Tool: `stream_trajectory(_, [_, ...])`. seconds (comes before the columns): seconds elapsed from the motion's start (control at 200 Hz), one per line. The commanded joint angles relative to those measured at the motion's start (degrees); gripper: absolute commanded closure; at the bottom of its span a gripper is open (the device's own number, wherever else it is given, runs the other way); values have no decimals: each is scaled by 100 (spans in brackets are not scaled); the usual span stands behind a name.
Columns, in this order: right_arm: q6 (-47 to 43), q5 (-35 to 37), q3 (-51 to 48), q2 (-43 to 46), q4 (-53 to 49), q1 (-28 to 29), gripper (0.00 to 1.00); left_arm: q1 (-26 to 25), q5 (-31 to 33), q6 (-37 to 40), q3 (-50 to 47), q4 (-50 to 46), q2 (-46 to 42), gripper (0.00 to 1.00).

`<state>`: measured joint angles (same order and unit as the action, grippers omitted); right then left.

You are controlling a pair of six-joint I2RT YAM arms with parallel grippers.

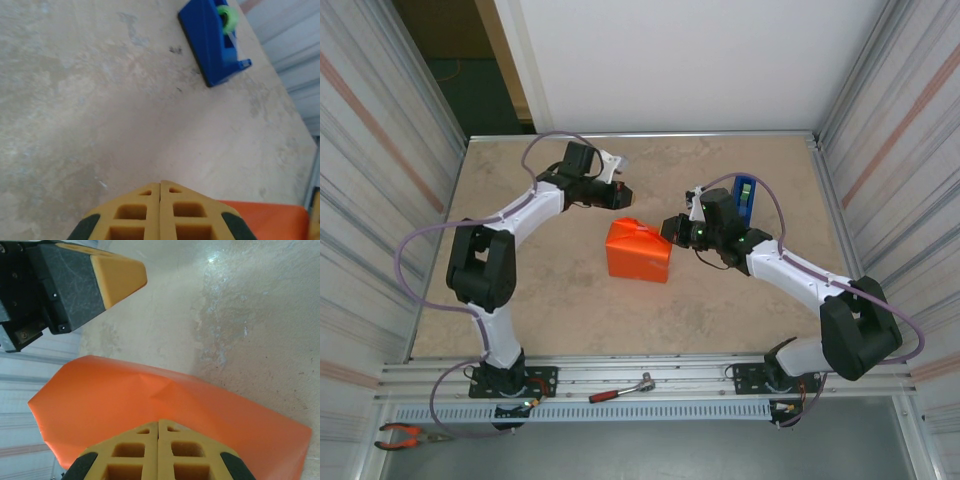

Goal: Wrap the gift box in paper

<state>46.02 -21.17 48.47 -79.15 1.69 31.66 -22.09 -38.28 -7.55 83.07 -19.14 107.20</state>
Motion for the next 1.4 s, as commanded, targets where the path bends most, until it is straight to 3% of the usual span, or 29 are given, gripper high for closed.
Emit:
stream_trajectory(0.0, [-74, 90, -339, -291, -1104, 76, 100, 29, -931, 379, 214, -483, 36, 100])
stream_trajectory(0.461, [-98, 146, -366, -229, -1172, 49, 100, 38, -2023, 1150, 310, -1576, 50, 100])
stream_trajectory(0.732, [-94, 173, -373, -214, -1178, 51, 100, 38, -2314, 1516, 427, -2077, 28, 100])
stream_trajectory(0.897, [-89, 173, -386, -195, -1180, 51, 100, 38, -2237, 1536, 450, -2098, 36, 100])
stream_trajectory(1.172, [-90, 182, -399, -186, -1203, 51, 100, 105, -1838, 856, 997, -1526, 445, 100])
stream_trajectory(1.398, [-79, 192, -397, -153, -1207, 51, 100, 132, -1752, 985, 1896, -2268, 1101, 100])
